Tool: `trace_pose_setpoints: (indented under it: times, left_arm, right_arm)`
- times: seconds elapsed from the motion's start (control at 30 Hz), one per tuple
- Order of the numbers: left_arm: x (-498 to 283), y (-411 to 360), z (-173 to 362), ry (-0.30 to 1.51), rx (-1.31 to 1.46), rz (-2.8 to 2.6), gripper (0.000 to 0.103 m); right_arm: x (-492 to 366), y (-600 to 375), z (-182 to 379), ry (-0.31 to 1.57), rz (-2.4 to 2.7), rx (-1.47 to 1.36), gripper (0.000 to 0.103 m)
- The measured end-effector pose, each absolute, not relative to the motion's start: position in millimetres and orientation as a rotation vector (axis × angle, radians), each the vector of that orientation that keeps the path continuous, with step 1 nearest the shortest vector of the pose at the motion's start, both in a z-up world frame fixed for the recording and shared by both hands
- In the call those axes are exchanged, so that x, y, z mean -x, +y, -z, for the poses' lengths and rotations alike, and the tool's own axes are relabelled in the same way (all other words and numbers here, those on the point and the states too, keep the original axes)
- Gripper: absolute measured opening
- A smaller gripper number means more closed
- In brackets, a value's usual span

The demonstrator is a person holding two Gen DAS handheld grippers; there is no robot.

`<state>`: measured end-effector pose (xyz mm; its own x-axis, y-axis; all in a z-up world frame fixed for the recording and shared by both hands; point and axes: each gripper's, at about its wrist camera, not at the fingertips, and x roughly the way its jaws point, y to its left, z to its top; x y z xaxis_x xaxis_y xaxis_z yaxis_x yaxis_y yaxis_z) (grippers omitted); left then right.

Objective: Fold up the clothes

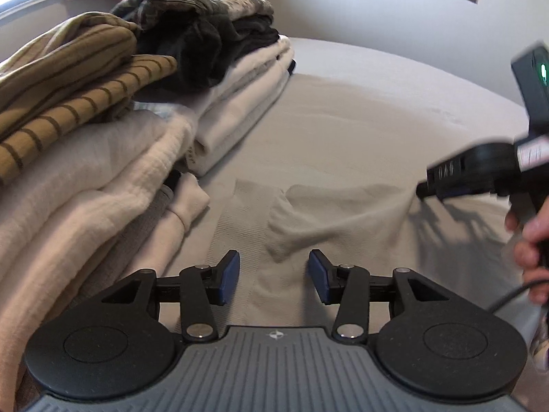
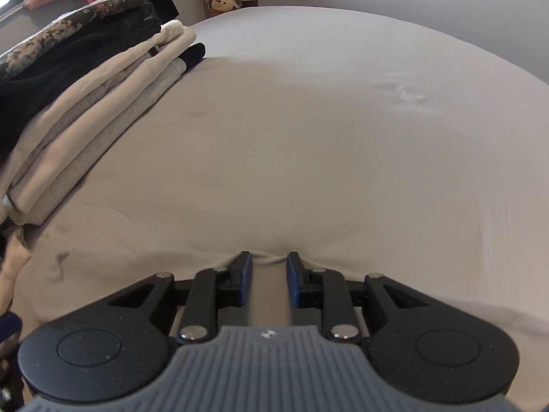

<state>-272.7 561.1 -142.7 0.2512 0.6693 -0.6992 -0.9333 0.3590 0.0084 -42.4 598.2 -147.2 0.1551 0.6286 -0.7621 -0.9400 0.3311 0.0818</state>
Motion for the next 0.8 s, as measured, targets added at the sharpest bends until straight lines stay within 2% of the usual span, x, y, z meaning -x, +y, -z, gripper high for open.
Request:
trace_pose_setpoints:
  times: [0.23, 0.8]
  left_arm:
    - [265, 550, 137, 0.673, 0.395, -1.118, 0.052]
    - [226, 521, 149, 0.779, 0.249, -1.012, 0.053]
  right_arm:
    - [19, 544, 126, 0.757, -1.15, 0.476, 0.029]
    - [-171, 261, 124, 0.837, -0.625, 0.4, 0.037]
